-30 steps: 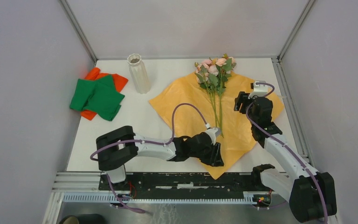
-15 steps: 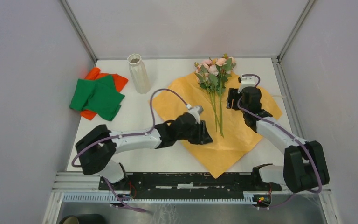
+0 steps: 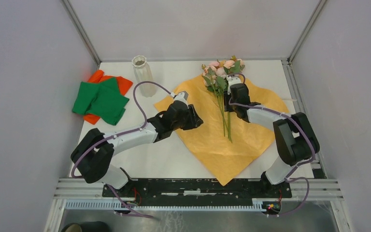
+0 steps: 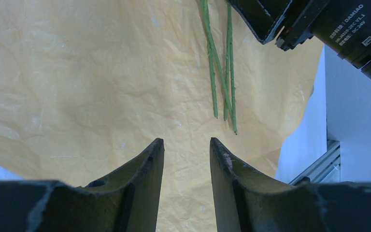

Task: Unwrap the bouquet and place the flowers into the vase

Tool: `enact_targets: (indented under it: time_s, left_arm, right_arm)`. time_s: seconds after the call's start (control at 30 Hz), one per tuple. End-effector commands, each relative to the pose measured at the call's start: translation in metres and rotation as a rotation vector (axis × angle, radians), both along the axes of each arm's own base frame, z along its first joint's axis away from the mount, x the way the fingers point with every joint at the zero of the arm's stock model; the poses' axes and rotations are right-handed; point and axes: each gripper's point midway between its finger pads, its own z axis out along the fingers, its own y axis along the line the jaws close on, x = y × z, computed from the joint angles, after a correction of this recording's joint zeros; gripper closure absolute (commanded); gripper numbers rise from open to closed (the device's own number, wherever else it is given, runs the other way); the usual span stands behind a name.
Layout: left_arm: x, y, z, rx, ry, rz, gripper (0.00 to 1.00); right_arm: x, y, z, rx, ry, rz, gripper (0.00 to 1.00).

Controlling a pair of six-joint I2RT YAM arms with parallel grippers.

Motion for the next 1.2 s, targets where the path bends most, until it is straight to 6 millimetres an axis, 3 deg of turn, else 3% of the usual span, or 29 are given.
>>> enact_targets:
  time_s: [0.0, 0.4, 0.57, 1.0, 1.07, 1.13, 1.17]
  left_arm:
    - [0.013, -0.001, 0.006, 0.004, -0.045, 0.003, 0.53]
    - [0.013, 0.011, -0.014, 0.002, -0.018, 0.014, 0.53]
    - [0.014, 0.009, -0.018, -0.005, -0.009, 0.007, 0.53]
    - [0.014, 0.013, -0.015, -0.023, -0.011, 0.008, 0.52]
    - [0.014, 0.013, -0.015, -0.026, -0.010, 0.007, 0.52]
    - [0.014, 0.014, -0.015, -0.028, -0.011, 0.006, 0.52]
    - [0.014, 0.014, -0.014, -0.029, -0.012, 0.008, 0.51]
  right_arm:
    - [0.015, 0.007, 0.005, -0.032, -0.019, -0.002, 0.61]
    - [0.009, 0.028, -0.001, -0.058, -0.009, 0.062, 0.65]
    - [0.005, 0.045, -0.018, -0.096, 0.043, 0.115, 0.65]
    - [0.007, 0.051, -0.043, -0.113, 0.094, 0.134, 0.66]
    - [0.006, 0.053, -0.046, -0.105, 0.104, 0.142, 0.79]
    - [0.005, 0.055, -0.046, -0.095, 0.105, 0.144, 0.98]
    - [0.006, 0.055, -0.043, -0.090, 0.097, 0.143, 1.00]
